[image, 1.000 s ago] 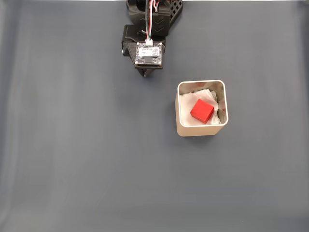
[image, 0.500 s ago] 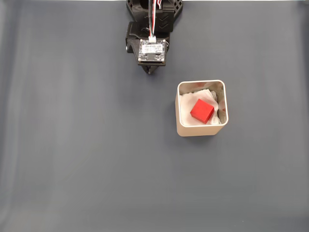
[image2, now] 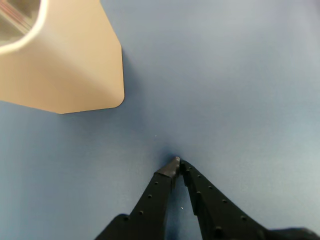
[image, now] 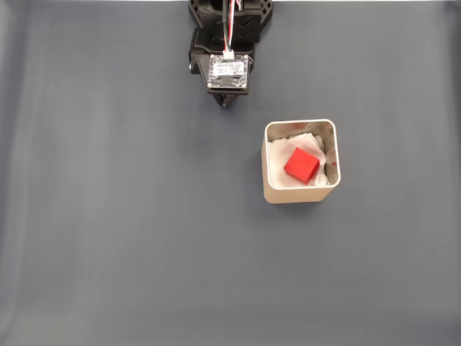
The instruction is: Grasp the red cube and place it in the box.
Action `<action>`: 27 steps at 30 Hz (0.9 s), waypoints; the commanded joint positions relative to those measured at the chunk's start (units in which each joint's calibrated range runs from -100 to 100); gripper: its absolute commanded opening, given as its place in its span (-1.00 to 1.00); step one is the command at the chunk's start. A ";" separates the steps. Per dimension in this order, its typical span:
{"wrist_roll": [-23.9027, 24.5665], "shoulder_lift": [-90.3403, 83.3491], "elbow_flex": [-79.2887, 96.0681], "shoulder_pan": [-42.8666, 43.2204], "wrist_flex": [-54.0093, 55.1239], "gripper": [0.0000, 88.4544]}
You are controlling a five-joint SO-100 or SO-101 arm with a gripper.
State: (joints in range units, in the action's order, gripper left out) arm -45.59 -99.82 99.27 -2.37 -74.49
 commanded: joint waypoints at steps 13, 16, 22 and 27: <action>-1.17 -0.09 0.55 0.13 -1.79 -0.99; -1.17 -0.09 0.55 0.13 -1.79 -0.99; -1.17 -0.09 0.55 0.13 -1.79 -0.99; -1.17 -0.09 0.55 0.13 -1.79 -0.99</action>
State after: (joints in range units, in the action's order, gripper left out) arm -46.57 -100.00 99.27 -2.37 -75.14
